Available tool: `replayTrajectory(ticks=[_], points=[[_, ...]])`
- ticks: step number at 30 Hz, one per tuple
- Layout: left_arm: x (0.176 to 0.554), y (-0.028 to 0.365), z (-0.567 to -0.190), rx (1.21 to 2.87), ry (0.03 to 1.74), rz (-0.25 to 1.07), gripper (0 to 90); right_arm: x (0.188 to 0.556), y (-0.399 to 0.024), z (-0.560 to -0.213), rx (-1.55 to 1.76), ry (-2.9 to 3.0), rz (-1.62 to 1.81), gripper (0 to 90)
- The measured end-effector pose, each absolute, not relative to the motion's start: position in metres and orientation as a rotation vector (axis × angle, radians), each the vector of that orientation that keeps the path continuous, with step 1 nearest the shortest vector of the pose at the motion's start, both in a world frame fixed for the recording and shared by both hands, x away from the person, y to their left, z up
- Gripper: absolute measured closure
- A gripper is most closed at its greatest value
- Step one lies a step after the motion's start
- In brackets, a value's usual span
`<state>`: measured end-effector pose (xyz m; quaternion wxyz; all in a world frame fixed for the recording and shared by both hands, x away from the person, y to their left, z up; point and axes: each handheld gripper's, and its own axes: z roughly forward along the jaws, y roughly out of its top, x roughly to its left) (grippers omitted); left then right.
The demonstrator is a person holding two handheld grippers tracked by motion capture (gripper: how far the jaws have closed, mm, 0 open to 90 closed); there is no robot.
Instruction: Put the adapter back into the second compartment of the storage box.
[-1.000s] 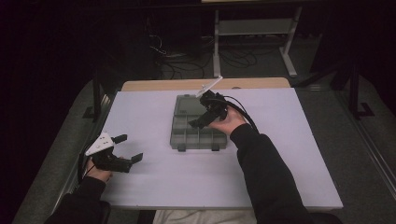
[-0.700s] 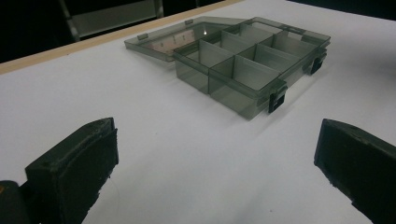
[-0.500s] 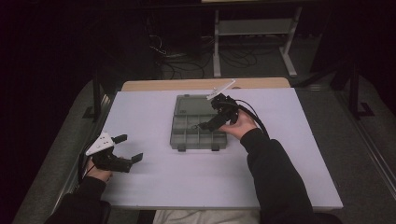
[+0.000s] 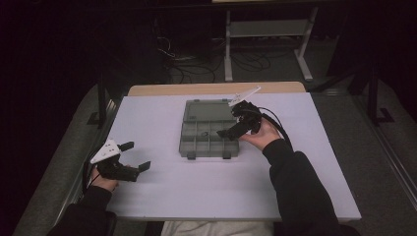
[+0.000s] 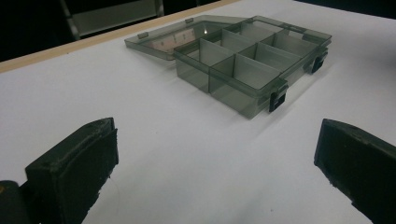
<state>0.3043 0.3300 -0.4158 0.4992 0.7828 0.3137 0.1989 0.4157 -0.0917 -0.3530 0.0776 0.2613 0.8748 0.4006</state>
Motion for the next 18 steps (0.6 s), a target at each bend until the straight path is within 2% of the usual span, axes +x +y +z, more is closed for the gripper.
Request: replayTrajectory(ticks=[18], points=[[0.304,0.33,-0.416,1.895,0.757,0.485,0.0,0.395,-0.122,-0.365,0.814,2.575,1.239,0.0]])
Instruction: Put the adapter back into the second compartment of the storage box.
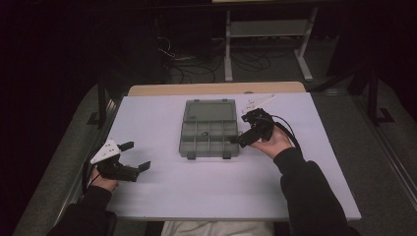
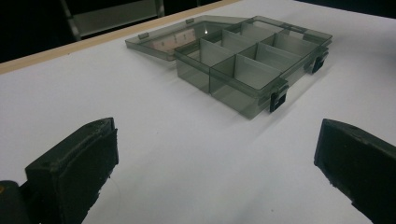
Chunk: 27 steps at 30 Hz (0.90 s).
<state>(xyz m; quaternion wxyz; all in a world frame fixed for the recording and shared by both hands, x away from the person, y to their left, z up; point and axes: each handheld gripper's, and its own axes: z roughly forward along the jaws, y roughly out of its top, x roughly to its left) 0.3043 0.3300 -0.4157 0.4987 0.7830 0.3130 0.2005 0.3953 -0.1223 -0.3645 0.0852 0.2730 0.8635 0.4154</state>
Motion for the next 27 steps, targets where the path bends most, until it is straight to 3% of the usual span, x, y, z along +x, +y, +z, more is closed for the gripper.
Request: replayTrajectory(ticks=[27], points=[[0.305,0.329,-0.416,1.892,0.758,0.483,0.0,0.365,-0.168,-0.376,0.885,2.458,1.355,0.0]])
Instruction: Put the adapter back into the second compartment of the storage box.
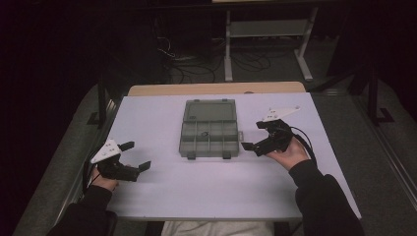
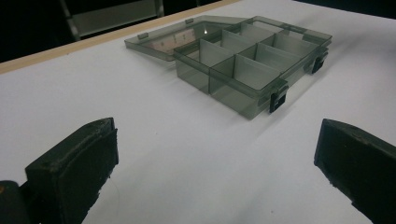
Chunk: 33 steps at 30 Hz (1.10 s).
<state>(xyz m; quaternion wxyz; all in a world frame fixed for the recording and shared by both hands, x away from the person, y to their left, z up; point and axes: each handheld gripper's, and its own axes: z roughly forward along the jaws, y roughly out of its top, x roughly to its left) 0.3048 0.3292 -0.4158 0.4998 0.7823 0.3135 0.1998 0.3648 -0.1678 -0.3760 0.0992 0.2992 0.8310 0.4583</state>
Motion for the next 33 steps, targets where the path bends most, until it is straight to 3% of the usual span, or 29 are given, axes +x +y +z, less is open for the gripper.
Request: replayTrajectory(ticks=[33], points=[[0.305,0.328,-0.415,1.896,0.755,0.486,0.0,0.315,-0.235,-0.404,1.036,2.253,1.425,0.0]])
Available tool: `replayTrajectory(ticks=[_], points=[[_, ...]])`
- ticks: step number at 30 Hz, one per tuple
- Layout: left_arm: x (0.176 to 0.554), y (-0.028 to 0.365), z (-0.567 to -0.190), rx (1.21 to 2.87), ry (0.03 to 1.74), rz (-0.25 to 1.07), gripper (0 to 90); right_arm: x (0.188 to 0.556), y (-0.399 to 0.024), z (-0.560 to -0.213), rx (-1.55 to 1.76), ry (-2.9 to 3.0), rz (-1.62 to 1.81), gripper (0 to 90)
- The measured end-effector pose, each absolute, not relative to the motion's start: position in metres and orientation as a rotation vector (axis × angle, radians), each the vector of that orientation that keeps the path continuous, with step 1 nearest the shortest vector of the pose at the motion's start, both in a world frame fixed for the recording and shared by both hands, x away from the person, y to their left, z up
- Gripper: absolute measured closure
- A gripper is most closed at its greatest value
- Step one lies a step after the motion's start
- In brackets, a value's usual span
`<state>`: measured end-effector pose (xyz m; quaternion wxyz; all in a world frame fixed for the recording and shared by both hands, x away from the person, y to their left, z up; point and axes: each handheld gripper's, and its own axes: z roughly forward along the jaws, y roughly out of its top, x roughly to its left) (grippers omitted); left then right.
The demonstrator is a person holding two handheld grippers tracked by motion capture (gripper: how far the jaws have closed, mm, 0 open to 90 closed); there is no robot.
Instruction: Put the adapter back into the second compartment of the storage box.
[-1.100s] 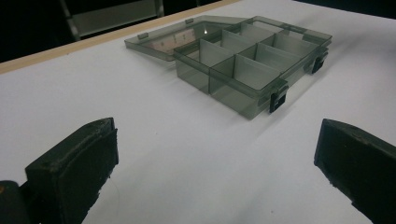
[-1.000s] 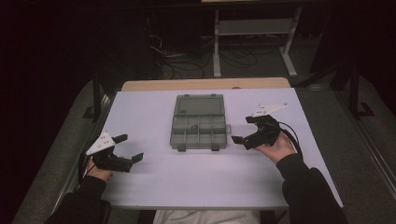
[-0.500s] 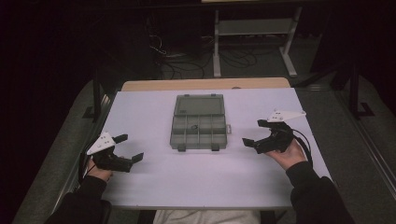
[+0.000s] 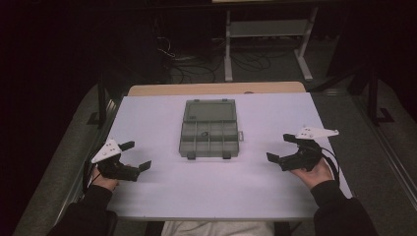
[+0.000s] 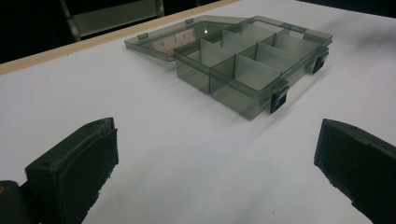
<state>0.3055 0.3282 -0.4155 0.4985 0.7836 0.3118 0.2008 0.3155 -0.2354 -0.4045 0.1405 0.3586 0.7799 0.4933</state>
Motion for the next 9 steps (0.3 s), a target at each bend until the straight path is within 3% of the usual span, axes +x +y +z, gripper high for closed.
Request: replayTrajectory(ticks=[9], points=[[0.306,0.328,-0.415,1.894,0.754,0.485,0.0,0.3,-0.246,-0.411,1.059,2.193,1.417,0.0]])
